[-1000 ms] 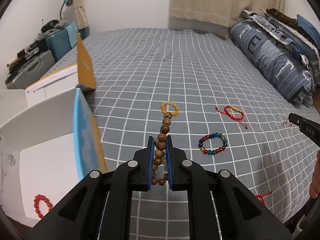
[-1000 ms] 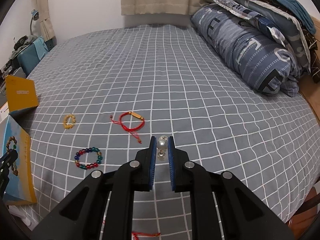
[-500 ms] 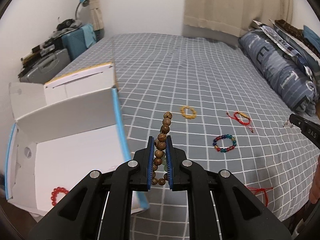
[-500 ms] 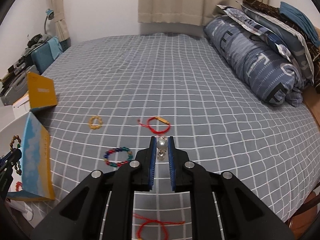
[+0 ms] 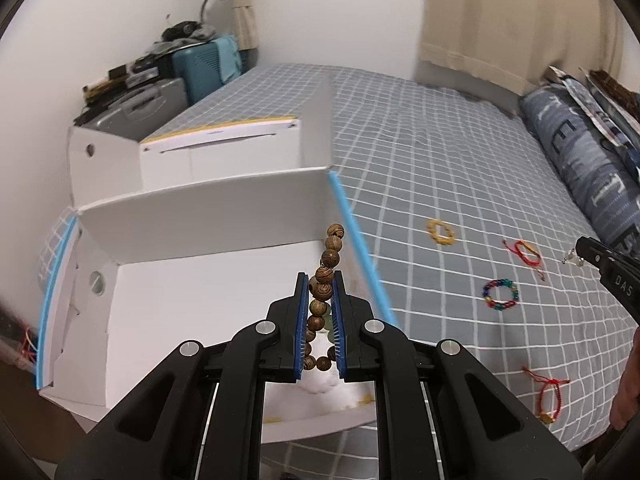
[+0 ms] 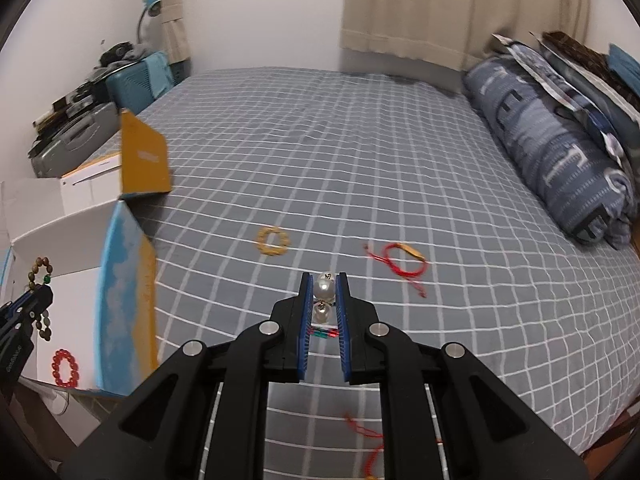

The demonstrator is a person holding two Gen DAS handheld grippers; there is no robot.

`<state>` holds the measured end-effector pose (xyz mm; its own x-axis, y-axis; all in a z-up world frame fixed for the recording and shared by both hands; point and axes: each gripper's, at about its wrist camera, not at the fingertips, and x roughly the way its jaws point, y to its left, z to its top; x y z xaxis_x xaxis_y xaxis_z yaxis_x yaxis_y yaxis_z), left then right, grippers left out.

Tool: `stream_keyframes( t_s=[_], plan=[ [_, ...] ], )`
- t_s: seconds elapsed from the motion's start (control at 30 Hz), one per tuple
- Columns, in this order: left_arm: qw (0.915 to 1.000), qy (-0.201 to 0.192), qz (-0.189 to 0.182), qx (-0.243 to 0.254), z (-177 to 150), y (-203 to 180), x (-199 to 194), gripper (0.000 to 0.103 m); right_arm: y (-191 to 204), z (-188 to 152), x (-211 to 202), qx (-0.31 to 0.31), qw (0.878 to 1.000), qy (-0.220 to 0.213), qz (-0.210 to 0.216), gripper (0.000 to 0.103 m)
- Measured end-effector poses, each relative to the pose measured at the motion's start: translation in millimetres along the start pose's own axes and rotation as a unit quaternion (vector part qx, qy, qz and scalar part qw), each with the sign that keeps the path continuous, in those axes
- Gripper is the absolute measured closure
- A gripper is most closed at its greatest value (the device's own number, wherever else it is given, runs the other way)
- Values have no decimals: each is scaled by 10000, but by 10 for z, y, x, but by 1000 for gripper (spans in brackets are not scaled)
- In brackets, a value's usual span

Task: Organize jewelry
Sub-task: 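Carry the wooden bracelet and pearl string over the white box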

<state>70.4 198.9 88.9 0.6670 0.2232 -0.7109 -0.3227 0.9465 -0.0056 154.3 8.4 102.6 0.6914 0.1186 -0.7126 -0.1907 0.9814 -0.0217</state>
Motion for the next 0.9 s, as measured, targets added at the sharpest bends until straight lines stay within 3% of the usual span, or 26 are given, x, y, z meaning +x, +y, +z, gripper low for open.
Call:
stream_keyframes(
  t_s=[0.47, 0.9],
  plan=[
    [9967, 100, 600, -540, -2, 947, 77, 92, 1264, 76, 8, -629, 9954, -102, 713, 92],
    [9934, 250, 887, -680, -84, 1398, 178, 92, 2278, -96, 126, -1280, 9846, 10, 1192, 92]
  ],
)
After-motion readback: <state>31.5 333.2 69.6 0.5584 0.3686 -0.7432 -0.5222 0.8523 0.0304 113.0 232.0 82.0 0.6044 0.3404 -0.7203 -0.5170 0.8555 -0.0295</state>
